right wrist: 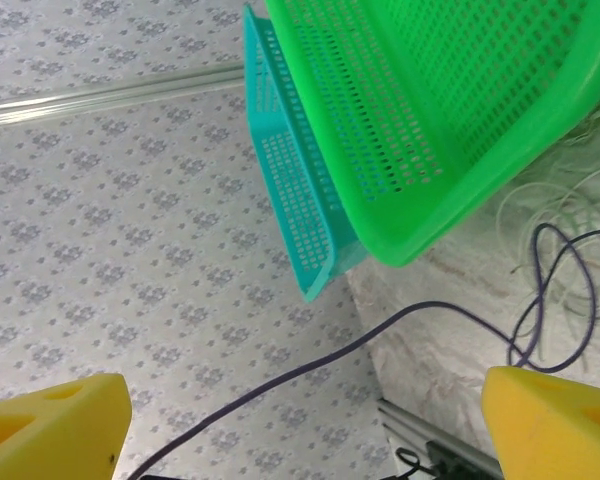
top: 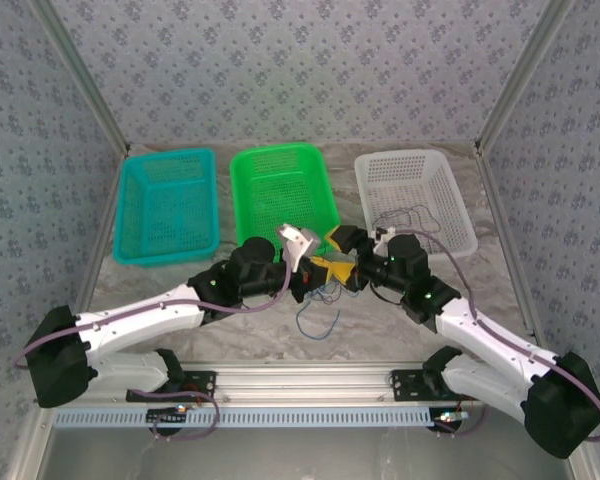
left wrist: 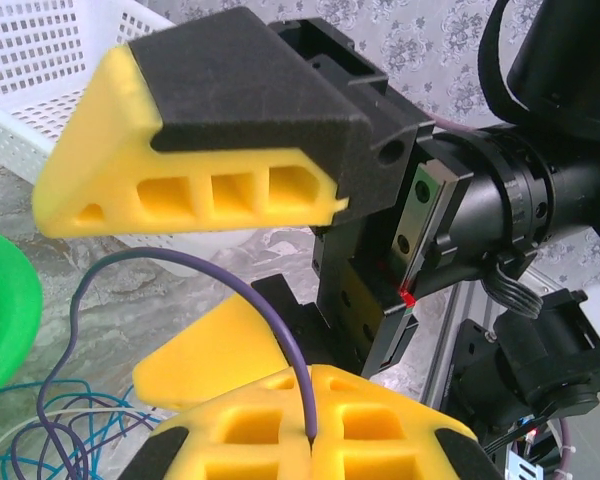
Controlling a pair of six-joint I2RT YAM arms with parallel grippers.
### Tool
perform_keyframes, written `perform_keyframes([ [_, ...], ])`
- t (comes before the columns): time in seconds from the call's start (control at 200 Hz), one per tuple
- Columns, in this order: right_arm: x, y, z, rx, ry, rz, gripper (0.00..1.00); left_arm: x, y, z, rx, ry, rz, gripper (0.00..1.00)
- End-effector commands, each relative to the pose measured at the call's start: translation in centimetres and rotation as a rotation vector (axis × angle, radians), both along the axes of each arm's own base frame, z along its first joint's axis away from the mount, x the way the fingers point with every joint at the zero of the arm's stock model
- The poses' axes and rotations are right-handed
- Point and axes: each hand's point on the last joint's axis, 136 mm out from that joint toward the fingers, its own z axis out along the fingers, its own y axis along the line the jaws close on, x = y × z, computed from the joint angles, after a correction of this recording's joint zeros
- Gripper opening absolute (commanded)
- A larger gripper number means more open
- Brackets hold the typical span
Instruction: Untangle the cables
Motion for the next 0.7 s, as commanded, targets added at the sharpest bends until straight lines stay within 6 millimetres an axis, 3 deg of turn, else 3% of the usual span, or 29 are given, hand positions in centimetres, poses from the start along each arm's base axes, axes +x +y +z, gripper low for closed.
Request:
perform_keyframes([
  [0.0,0.1,1.0,1.9,0.106,-0.006,0.023,0.92,-0.3,-0.6,1.7,-0.038,-0.037,-0.038,0.01],
  [0.265,0.8,2.3,2.4,0.132,0.011,0.049,0.91,-0.7,-1.3,1.9,-0.028,-0.055,-0.065,0.01],
  [0.525,3.2,1.8,2.4,0.022,-0.087,0.019,0.71,-2.6,-2.4,3.2,-0.101,-0.018,-0.175,0.02],
  [0.695,5.2,0.6,6.7,-0.011,-0.252,-0.018,0.58,-4.0,-2.1,3.5,-0.125,0.018,-0.224,0.03],
])
